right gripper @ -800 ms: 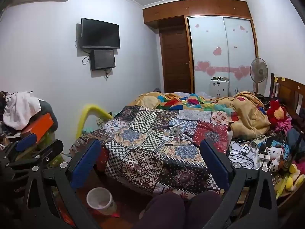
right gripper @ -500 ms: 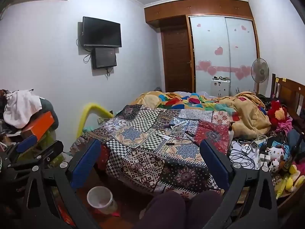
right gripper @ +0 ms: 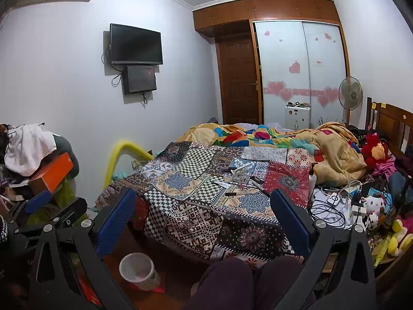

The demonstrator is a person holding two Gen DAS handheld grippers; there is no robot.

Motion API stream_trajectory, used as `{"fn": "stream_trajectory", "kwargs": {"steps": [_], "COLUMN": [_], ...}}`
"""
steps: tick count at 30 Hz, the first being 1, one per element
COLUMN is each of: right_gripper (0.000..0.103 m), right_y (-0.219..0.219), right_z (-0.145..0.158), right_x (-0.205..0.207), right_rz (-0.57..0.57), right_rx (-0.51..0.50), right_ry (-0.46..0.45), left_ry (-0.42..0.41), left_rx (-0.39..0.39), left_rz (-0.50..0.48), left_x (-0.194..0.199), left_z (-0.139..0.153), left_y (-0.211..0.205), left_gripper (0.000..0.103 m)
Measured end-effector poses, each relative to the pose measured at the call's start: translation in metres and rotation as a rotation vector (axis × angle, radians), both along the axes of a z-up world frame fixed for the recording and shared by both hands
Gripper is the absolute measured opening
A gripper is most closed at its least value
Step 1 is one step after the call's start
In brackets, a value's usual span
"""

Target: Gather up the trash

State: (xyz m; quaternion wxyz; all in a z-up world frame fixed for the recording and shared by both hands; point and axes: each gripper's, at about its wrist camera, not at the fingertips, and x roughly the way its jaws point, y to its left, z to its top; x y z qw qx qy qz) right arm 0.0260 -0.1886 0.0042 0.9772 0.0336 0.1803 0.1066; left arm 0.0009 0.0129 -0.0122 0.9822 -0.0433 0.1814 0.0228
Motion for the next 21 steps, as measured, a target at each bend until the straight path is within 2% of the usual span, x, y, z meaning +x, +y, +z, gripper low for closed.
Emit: {"fn": "stream_trajectory", "kwargs": {"steps": [14,21], "right_gripper": [0.103,0.103], "right_y": [0.001,0.0003], "right_z": [0.0017,0.0035], "right_x": [-0.0024,-0.0032], "right_rz": [-0.005,-0.006], "right_rx": [-0.001,-0.001], "right_ry": [-0.005,-0.006], "left_ry": [0.002,0.003], "left_rx": [0.027,0.015], "left_rz": [-0.009,-0.006], "left_x": [-0.0018,-0.0015], "left_z": [-0.0057,-0.0067], "left_y": [-0.0042,-0.0014], "left_gripper": [0.101,0.101]}}
